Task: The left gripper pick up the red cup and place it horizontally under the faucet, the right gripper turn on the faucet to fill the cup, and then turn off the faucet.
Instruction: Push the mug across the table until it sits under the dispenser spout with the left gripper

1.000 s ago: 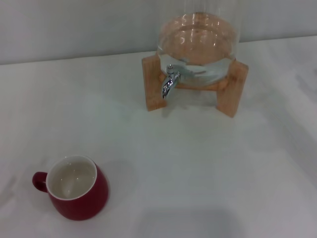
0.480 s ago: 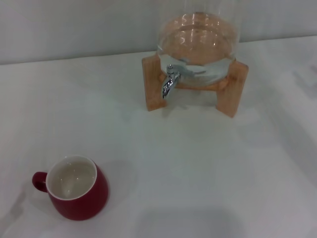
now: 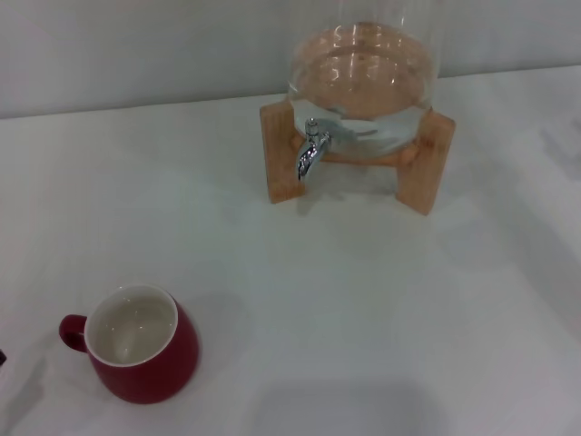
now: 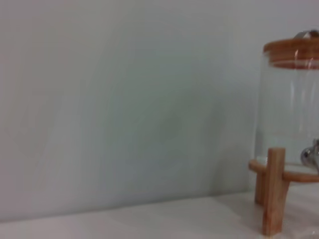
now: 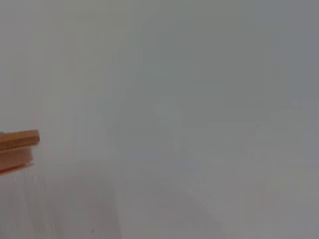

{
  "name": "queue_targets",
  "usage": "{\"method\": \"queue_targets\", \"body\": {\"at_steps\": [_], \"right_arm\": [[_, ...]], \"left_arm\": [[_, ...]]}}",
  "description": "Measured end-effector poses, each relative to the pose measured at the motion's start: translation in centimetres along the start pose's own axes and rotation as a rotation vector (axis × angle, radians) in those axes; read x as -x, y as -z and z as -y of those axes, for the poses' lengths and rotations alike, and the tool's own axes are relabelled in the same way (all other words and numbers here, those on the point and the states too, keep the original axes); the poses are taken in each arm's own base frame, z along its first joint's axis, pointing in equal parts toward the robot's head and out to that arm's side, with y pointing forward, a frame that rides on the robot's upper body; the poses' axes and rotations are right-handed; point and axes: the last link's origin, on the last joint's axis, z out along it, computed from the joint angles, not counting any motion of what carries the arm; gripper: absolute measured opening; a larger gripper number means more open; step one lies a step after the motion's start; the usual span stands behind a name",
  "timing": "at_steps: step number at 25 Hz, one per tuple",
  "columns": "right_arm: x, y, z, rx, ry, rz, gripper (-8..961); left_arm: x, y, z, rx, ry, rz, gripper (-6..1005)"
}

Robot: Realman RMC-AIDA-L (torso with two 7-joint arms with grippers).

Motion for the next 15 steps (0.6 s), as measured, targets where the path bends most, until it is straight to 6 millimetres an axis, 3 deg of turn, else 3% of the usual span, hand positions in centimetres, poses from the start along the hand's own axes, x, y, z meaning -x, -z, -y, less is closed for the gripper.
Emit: {"method": "queue_targets", "body": {"at_steps": [15], "right_arm": [[-0.1, 0.2, 0.0, 0.002, -0.003, 0.001, 632]], "left_arm": [[1.0, -2.1, -0.1, 0.038, 0.020, 0.069, 880]]}}
